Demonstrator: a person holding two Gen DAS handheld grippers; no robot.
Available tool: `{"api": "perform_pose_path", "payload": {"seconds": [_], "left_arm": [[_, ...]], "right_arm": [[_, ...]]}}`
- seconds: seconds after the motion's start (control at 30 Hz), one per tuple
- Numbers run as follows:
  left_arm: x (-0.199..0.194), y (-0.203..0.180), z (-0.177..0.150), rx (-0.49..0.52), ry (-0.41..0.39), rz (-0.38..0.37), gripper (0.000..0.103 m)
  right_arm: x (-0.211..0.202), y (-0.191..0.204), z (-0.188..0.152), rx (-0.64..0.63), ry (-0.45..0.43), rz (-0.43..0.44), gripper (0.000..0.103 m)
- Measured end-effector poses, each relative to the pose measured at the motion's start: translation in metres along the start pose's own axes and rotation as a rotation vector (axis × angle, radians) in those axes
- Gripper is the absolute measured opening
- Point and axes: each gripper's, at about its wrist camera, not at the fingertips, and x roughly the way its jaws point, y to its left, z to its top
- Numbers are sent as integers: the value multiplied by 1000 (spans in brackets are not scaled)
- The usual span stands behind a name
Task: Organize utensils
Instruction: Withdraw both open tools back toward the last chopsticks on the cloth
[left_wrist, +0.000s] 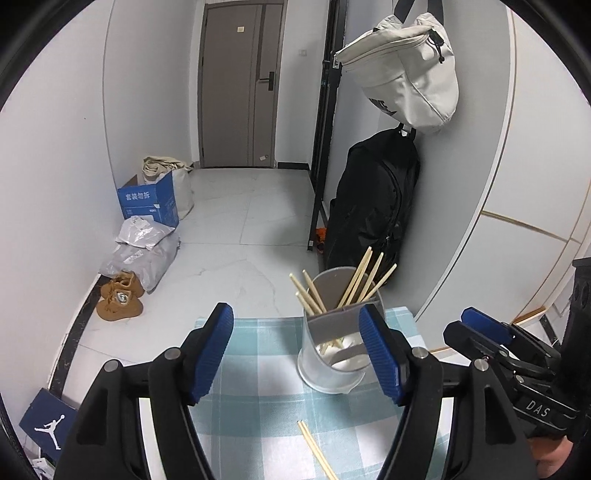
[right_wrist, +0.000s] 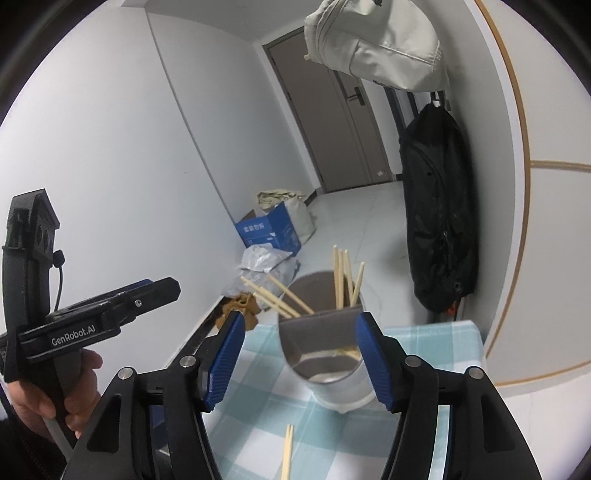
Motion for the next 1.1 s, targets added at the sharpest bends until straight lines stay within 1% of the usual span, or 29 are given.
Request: {"api": "perform_pose_path", "payload": {"seconds": [0.03, 0.1, 0.17, 0.27, 0.4, 0.5, 0.63, 0.8, 0.87, 0.93, 1.0, 1.03, 1.1], "left_arm": [[-2, 0, -3, -1, -2, 2, 69], [-3, 1, -9, -8, -5, 11, 78], [-5, 3, -16, -17, -14, 16, 78], [-4, 4, -27, -17, -15, 28, 79], [-4, 5, -42, -6, -36, 35, 79], [0, 6, -51, -10, -32, 48, 79], [9, 10, -64, -36, -24, 64, 79], [25, 12, -81, -95, -6, 64, 79], [32, 11, -87, -101, 7, 70, 79], [38, 13, -91, -113, 20, 73, 79], [43, 19, -95, -138, 24, 76, 79], [45, 22, -97, -147, 26, 80, 79], [52, 31, -101, -173, 55, 96, 79]], "right_arm": [[-1, 1, -3, -1, 0, 0, 63], [-3, 3, -10, -1, 0, 2, 65], [-3, 4, -17, 0, 3, 2, 66], [-2, 5, -29, -5, 8, 0, 67], [4, 5, -48, -5, 35, 3, 67], [7, 2, -60, -10, 45, 3, 67], [11, 0, -77, -20, 72, -10, 67], [15, -6, -86, 3, 94, -7, 67], [21, -9, -91, 13, 127, -5, 67], [27, -11, -96, 26, 164, -9, 65], [30, -13, -102, 29, 191, -15, 59], [32, -13, -104, 29, 203, -18, 58], [35, -13, -109, 27, 225, -21, 55]]}}
